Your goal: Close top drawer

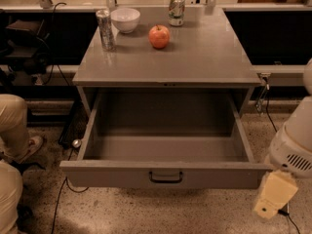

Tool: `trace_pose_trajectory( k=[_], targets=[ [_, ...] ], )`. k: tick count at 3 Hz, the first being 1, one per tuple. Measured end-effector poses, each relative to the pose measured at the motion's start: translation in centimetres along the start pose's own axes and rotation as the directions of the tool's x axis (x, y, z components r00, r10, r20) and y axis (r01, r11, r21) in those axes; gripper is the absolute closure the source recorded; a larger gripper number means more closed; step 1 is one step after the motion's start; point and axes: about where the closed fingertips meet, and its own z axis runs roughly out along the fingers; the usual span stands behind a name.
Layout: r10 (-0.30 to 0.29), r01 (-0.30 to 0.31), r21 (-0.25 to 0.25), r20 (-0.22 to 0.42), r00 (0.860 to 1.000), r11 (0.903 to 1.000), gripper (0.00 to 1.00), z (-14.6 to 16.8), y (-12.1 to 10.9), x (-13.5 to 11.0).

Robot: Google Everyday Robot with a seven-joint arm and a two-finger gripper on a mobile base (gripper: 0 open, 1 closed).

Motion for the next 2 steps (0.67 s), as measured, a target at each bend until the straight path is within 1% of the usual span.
trace_pose_trajectory(
  k=[1,2],
  targets=[
    [0.052,-0.051,-0.060,0.008,0.999,0.9969,0.49,5.08,0.90,0.32],
    [0.049,-0.048,-0.055,0.008,0.999,0.9973,0.72,4.71,0.90,0.32]
  ],
)
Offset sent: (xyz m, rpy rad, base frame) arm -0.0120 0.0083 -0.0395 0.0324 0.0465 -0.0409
